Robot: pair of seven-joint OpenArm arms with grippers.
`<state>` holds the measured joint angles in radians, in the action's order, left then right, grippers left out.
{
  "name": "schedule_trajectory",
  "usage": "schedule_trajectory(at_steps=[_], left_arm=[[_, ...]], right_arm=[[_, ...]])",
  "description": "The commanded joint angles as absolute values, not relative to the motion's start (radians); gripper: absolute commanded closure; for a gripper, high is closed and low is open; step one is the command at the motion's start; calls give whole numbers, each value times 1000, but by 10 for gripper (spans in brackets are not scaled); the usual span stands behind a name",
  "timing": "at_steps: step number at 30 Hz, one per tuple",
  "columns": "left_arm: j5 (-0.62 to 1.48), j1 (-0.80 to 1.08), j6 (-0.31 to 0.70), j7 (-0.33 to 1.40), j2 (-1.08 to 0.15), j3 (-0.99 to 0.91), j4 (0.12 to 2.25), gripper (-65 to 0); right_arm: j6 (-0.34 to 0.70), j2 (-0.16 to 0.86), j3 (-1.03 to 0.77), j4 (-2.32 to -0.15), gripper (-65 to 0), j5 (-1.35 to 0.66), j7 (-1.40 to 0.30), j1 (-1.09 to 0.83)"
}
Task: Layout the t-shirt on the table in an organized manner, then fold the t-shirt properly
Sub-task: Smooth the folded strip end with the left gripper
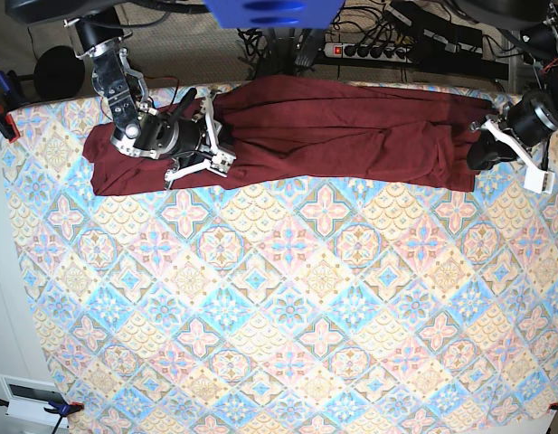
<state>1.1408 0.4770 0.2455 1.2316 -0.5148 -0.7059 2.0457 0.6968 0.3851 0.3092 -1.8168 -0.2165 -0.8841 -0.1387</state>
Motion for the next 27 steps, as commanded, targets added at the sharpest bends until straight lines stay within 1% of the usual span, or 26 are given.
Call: schedule_trajectory(at_steps=[1, 4, 8, 15, 19, 23, 25, 27], left_arm=[[1153, 478, 246, 1219, -532, -717, 2058, 0], [1152, 478, 246, 1219, -532, -717, 2057, 0], [1139, 476, 239, 1219, -532, -717, 2055, 0], [963, 467, 239, 1214, -524, -711, 2025, 0], [909, 460, 242, 1211, -524, -711, 1952, 0], [903, 414, 243, 1211, -524, -711, 1851, -1], [903, 392, 243, 1211, -524, -710, 1834, -17], [906, 377, 243, 1211, -522, -710, 1831, -66]], right_arm=[[698, 407, 320, -1833, -130, -229, -868, -130], [698, 441, 375, -1839, -130, -229, -869, -153], [698, 450, 380, -1839, -130, -229, -865, -162], [698, 450, 380, -1837, -130, -229, -860, -162], [698, 447, 380, -1836, -130, -229, -860, -156], [698, 446, 381, -1836, -129, -229, -860, -154], [698, 446, 383, -1836, -129, -229, -860, -154], [698, 446, 383, -1837, -129, -229, -860, -154]])
